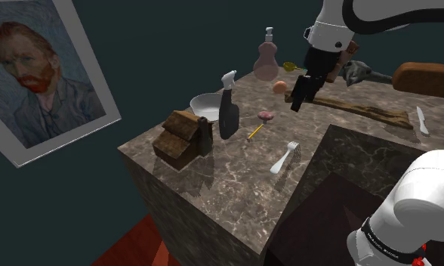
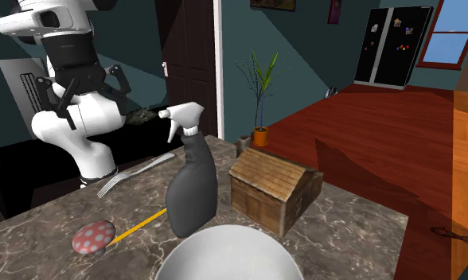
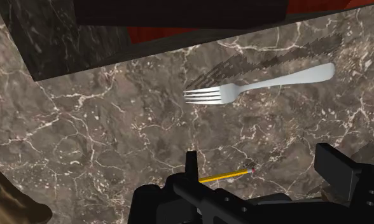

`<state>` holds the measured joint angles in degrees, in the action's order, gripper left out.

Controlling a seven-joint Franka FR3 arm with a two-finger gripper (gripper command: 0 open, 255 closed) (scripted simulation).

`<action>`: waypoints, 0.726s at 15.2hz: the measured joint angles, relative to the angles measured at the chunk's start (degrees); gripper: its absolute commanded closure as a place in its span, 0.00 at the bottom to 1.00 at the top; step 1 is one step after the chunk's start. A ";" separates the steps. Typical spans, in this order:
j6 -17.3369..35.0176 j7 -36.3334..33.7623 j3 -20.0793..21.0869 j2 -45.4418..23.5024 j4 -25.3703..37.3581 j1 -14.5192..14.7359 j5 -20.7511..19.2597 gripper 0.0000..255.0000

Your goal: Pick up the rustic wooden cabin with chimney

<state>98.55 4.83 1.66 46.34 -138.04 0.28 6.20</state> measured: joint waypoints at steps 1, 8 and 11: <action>0.00 0.00 0.00 0.00 0.00 0.00 0.00 0.00; 1.62 -7.21 5.82 -11.61 8.20 1.50 3.43 0.00; 1.50 -10.93 8.47 -17.47 13.34 2.02 4.45 0.00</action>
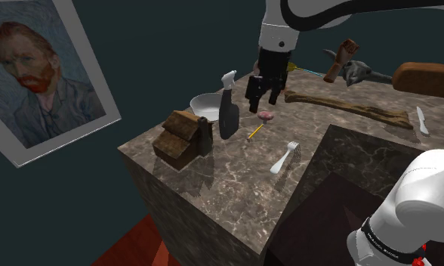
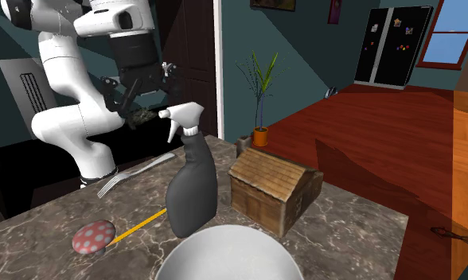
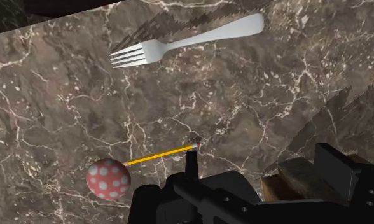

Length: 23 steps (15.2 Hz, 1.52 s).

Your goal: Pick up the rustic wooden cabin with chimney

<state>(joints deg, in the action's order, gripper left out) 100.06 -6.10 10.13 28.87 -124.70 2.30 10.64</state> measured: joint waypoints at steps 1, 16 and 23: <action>0.12 -0.89 0.61 -2.48 2.11 -0.02 0.07 0.00; -1.57 -17.14 9.31 -31.88 29.67 3.28 -2.49 0.00; 2.52 -16.71 9.38 -31.75 25.41 3.34 -2.30 1.00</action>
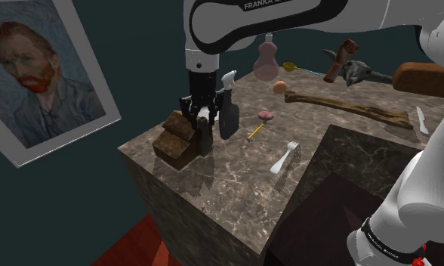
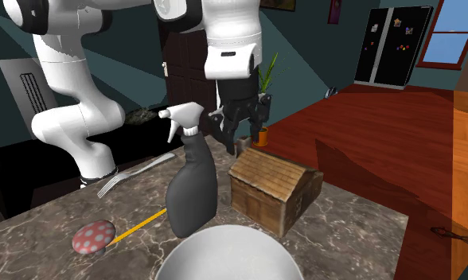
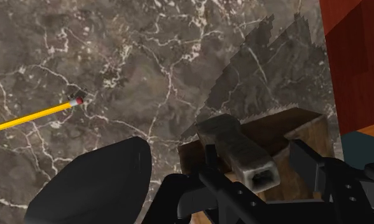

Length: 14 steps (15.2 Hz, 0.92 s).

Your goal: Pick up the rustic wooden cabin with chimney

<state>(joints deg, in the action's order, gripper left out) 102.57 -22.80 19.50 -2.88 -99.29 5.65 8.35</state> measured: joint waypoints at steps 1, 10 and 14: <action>0.05 -0.01 0.00 0.02 -0.01 0.01 -0.01 1.00; -0.29 -0.09 0.01 -0.09 0.43 0.01 -0.04 1.00; -2.72 -0.52 0.04 -0.07 2.83 0.05 -0.11 1.00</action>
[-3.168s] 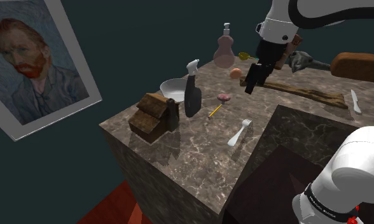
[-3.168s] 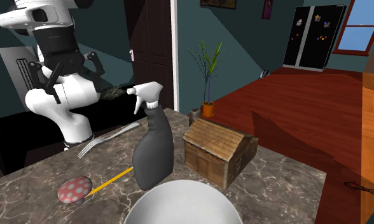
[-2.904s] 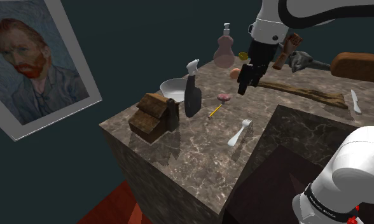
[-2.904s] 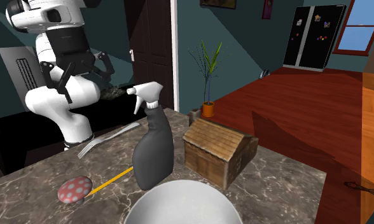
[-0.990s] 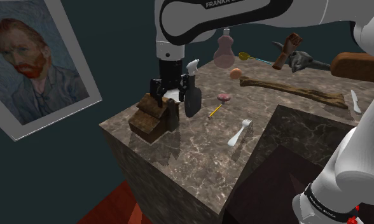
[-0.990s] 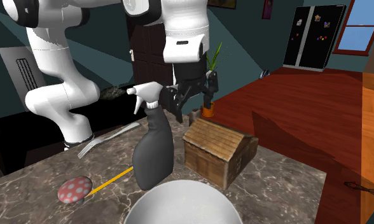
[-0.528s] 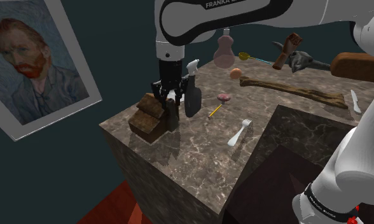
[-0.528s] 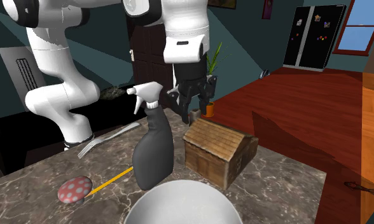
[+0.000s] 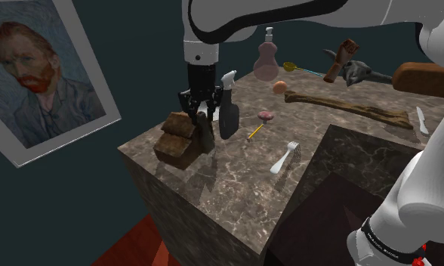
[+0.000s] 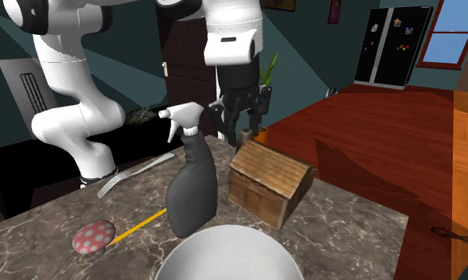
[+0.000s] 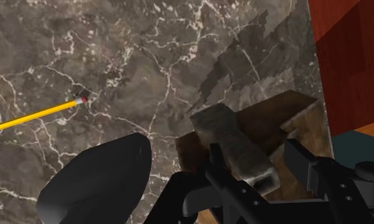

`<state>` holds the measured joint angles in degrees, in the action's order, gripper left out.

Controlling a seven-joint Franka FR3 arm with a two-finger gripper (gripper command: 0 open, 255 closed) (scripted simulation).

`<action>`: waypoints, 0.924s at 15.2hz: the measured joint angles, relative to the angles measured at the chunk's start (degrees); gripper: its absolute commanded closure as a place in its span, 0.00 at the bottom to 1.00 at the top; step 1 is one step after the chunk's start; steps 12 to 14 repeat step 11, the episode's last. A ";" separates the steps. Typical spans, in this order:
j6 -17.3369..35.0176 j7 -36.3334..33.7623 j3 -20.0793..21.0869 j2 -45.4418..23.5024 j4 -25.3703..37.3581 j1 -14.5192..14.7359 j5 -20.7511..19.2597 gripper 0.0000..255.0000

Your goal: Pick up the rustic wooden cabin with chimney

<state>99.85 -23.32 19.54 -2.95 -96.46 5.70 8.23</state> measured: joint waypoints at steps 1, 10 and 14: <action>-0.85 -0.09 -0.02 -0.21 1.05 -0.01 -0.08 1.00; -8.12 -1.25 0.03 -1.36 9.48 0.08 -0.57 1.00; -8.60 -1.34 0.04 -1.52 10.13 0.10 -0.63 1.00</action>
